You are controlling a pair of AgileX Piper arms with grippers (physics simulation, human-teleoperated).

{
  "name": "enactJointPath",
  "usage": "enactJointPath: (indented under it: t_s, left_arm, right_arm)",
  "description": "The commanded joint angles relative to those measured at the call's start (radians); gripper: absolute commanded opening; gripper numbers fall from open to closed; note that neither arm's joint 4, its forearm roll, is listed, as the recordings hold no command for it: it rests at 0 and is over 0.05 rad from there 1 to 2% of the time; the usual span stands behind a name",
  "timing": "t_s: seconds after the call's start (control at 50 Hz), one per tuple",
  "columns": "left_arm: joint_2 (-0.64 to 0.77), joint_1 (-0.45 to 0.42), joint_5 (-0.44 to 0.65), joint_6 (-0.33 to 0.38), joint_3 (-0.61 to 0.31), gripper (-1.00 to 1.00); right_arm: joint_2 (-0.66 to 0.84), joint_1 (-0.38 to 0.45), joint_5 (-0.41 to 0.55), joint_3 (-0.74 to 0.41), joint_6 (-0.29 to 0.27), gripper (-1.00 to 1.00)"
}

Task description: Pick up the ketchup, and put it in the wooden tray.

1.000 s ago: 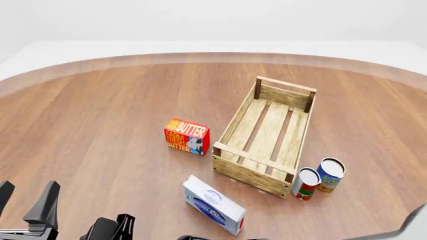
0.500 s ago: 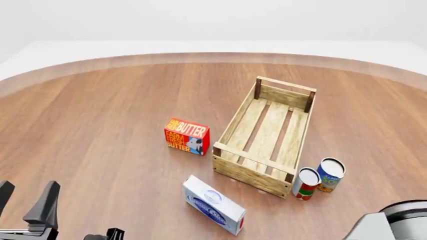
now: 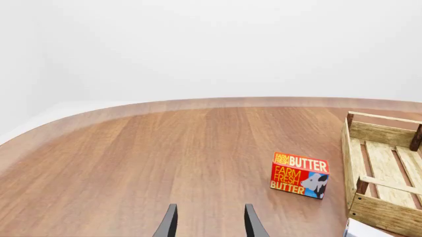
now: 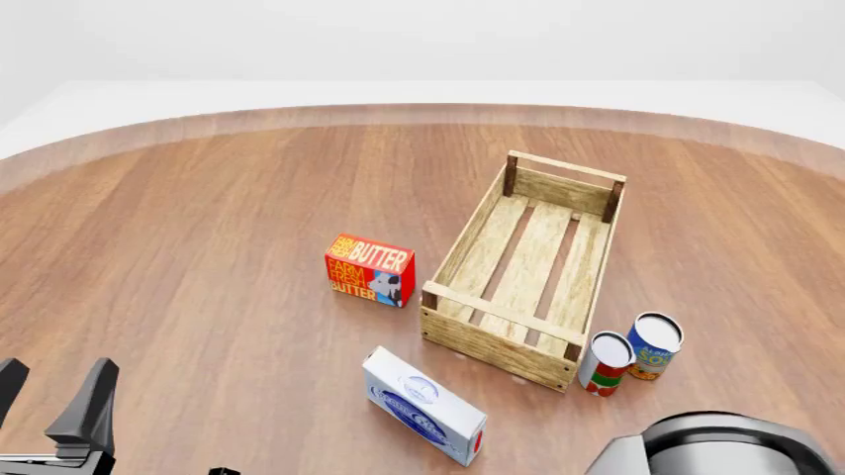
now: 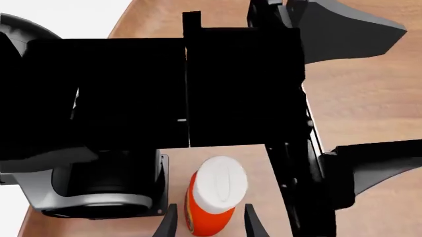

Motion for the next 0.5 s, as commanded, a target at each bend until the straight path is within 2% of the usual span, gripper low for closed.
enactJointPath:
  t_s: [0.02,0.28,0.3,0.5]
  left_arm:
    - [0.0,0.0,0.0,0.0,0.0,1.0]
    - [0.001,0.0,-0.001,0.0,0.0,1.0]
    - [0.001,0.0,-0.001,0.001,0.0,1.0]
    - [0.001,0.001,-0.001,-0.001,0.0,1.0]
  right_arm:
    - [0.038,0.014,-0.006,-0.025,-0.001,1.0]
    - [0.058,-0.007,-0.023,-0.024,-0.015,1.0]
    - [0.059,-0.011,-0.026,-0.021,-0.018,-1.0]
    - [0.045,-0.032,-0.045,0.01,-0.03,-1.0]
